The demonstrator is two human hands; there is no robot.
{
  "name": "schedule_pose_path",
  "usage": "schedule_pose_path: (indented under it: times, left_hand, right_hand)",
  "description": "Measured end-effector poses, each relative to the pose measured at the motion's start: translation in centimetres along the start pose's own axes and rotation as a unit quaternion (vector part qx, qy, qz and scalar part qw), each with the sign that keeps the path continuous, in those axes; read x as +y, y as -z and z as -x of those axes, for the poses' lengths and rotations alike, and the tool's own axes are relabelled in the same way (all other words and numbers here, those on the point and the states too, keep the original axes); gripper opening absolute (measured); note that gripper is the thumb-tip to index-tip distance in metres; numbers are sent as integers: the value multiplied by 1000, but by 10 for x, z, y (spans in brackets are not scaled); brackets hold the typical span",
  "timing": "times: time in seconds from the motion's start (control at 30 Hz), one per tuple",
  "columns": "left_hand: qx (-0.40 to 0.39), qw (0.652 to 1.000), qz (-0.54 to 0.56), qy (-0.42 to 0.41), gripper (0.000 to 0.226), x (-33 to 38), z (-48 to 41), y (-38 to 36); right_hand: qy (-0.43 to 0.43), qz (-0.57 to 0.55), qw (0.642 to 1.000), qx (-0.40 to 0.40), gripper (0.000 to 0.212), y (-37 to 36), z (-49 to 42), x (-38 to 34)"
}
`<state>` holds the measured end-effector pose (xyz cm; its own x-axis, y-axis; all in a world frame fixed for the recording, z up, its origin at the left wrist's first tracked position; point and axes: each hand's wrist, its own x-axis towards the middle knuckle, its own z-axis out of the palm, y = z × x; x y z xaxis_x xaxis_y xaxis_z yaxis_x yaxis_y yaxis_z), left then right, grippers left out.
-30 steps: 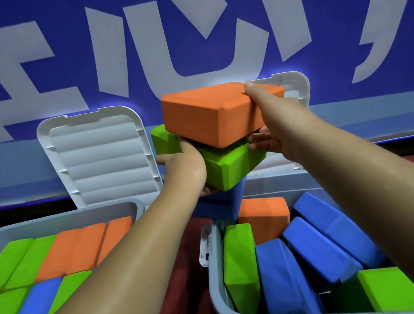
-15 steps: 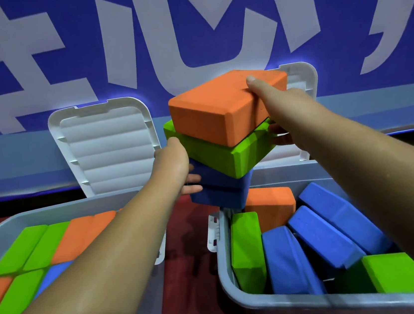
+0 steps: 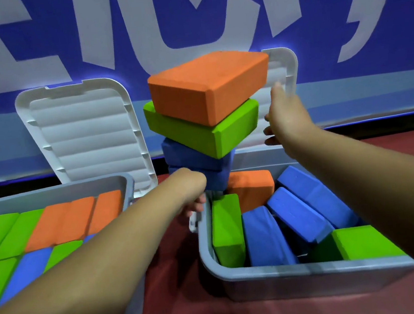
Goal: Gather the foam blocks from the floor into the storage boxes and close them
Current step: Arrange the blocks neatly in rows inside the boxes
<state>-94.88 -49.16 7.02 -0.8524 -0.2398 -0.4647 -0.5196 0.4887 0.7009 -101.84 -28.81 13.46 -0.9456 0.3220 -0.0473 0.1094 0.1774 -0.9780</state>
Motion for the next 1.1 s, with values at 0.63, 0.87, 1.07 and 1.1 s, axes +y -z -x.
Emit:
schedule_pose_path:
  times: [0.63, 0.87, 1.07, 1.1]
  left_hand:
    - [-33, 925, -285, -250, 13, 36, -3, -144]
    - [3, 919, -352, -175, 60, 48, -17, -192]
    - [39, 935, -326, -132, 89, 62, -8, -238]
    - [29, 930, -339, -137, 91, 62, -7, -248]
  right_hand:
    - [-14, 492, 837, -238, 24, 165, -50, 145]
    - [26, 543, 804, -243, 88, 182, -63, 179]
    - [41, 528, 795, -296, 93, 162, -76, 201]
    - [50, 524, 799, -291, 93, 161, -79, 204]
